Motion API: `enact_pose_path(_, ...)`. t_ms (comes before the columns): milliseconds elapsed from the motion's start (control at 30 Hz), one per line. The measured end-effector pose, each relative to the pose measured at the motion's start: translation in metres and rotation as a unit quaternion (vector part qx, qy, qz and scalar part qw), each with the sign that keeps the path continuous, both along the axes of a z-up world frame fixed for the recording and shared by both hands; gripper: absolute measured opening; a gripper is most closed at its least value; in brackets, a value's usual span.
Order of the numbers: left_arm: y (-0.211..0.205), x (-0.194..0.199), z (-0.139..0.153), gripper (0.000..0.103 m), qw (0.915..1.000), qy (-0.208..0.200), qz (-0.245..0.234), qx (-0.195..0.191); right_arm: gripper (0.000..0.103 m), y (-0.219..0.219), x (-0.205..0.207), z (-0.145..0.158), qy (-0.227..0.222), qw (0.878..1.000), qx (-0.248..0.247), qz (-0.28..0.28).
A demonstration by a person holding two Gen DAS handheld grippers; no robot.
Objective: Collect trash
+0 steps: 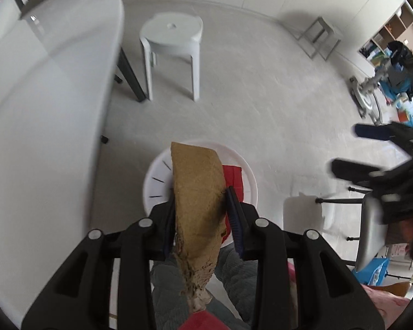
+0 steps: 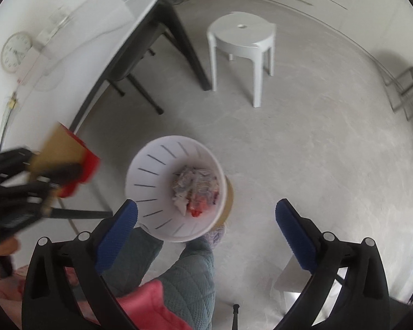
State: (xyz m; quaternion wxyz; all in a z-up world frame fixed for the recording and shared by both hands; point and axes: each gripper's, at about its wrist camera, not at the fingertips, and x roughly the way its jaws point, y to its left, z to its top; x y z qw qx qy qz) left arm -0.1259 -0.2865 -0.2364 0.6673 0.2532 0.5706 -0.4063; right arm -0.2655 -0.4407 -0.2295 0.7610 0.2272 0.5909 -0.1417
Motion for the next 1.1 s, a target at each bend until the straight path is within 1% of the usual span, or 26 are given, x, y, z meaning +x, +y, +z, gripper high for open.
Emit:
enact_pose_path(33,-0.004,-0.001,-0.014,0.037,1.0000,0.003,-0.003,0.006,0.100,-0.003,-0.004,-0.004,0.002,1.000,0.008,-0.006)
enact_pose_path(67,-0.007,-0.001,-0.027,0.049,0.9999,0.010,-0.004,0.011,0.100,-0.006,-0.007,-0.008,0.007,1.000,0.014,-0.010)
enact_pose_path(100,-0.009,-0.002,-0.038,0.067,0.9997,0.015,-0.001,0.020,0.100,-0.007,-0.008,-0.012,0.010,1.000,0.019,-0.014)
enact_pose_path(167,-0.012,-0.002,-0.061,0.082,0.9989,0.026,0.012,0.038,0.100,-0.008,-0.008,-0.019,0.018,0.999,0.024,-0.016)
enact_pose_path(267,-0.019,0.000,-0.082,0.083,0.9969,0.042,0.018,0.064,0.100,-0.007,-0.006,-0.024,0.025,0.999,0.025,-0.016)
enact_pose_path(300,-0.019,-0.003,-0.086,0.083,0.9965,0.041,0.018,0.069,0.100,-0.007,-0.005,-0.025,0.026,0.999,0.026,-0.016)
enact_pose_path(367,-0.022,-0.005,-0.082,0.083,0.9968,0.038,0.015,0.068,0.100,-0.007,-0.003,-0.024,0.023,0.999,0.027,-0.016)
enact_pose_path(433,-0.023,-0.011,-0.068,0.083,0.9978,0.033,0.007,0.058,0.100,-0.008,-0.001,-0.017,0.016,1.000,0.020,-0.016)
enact_pose_path(500,-0.020,-0.013,-0.047,0.083,0.9989,0.020,-0.004,0.043,0.100,-0.009,0.000,-0.009,0.010,1.000,0.011,-0.015)
enact_pose_path(567,-0.018,-0.012,-0.019,0.084,0.9996,0.002,-0.012,0.026,0.100,-0.012,0.003,0.007,-0.003,1.000,-0.008,-0.017)
enact_pose_path(633,-0.011,-0.009,0.015,0.088,0.9997,-0.023,-0.006,0.001,0.100,-0.014,0.008,0.023,-0.018,0.999,-0.021,-0.017)
enact_pose_path(700,0.003,-0.001,0.053,0.091,0.9983,-0.050,0.013,-0.025,0.100,-0.014,0.015,0.037,-0.032,0.999,-0.032,-0.016)
enact_pose_path(800,0.021,0.011,0.093,0.091,0.9951,-0.078,0.036,-0.048,0.100,-0.007,0.030,0.064,-0.062,0.997,-0.046,-0.002)
enact_pose_path(867,0.041,0.020,0.119,0.092,0.9911,-0.103,0.059,-0.062,0.100,0.003,0.044,0.079,-0.081,0.995,-0.052,0.014)
enact_pose_path(1000,0.075,0.038,0.148,0.092,0.9834,-0.132,0.106,-0.065,0.100,0.032,0.083,0.100,-0.112,0.990,-0.059,0.059)
enact_pose_path(1100,0.102,0.049,0.159,0.092,0.9774,-0.148,0.141,-0.056,0.100,0.058,0.111,0.105,-0.125,0.986,-0.048,0.094)
